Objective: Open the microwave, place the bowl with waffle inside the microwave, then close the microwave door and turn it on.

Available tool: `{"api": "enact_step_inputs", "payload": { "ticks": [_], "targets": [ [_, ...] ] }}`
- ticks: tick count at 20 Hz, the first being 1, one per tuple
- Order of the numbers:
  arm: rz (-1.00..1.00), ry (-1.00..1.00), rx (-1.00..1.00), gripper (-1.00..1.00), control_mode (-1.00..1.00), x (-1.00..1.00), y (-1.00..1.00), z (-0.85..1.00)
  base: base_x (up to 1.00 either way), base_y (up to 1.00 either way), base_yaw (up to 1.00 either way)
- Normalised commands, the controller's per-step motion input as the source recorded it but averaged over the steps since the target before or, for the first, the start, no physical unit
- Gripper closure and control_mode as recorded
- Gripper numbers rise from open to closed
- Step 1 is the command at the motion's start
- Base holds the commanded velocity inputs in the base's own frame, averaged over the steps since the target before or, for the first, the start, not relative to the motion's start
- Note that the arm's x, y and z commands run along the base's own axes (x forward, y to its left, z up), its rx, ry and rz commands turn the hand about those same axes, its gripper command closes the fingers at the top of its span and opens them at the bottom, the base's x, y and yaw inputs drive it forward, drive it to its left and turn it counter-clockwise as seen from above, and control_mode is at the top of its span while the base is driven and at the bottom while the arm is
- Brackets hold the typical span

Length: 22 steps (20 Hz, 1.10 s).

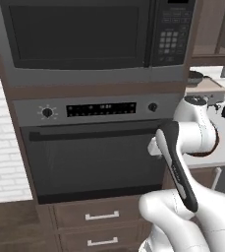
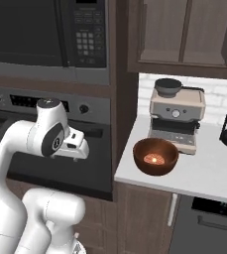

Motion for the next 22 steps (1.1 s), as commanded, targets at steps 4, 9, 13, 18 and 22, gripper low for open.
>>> {"api": "enact_step_inputs", "payload": {
  "ticks": [4,9,13,18,22],
  "targets": [
    [0.0,0.0,0.0,-1.0,1.0,0.0,0.0,0.0,-0.27,-0.37,0.15],
    [0.0,0.0,0.0,-1.0,1.0,0.0,0.0,0.0,-0.2,-0.33,0.2],
    [0.0,0.0,0.0,-1.0,1.0,0.0,0.0,0.0,-0.23,-0.38,0.26],
    [0.0,0.0,0.0,-1.0,1.0,0.0,0.0,0.0,-0.26,-0.47,0.29],
    [0.0,0.0,0.0,-1.0,1.0,0.0,0.0,0.0,-0.28,-0.4,0.23]
  ]
}}
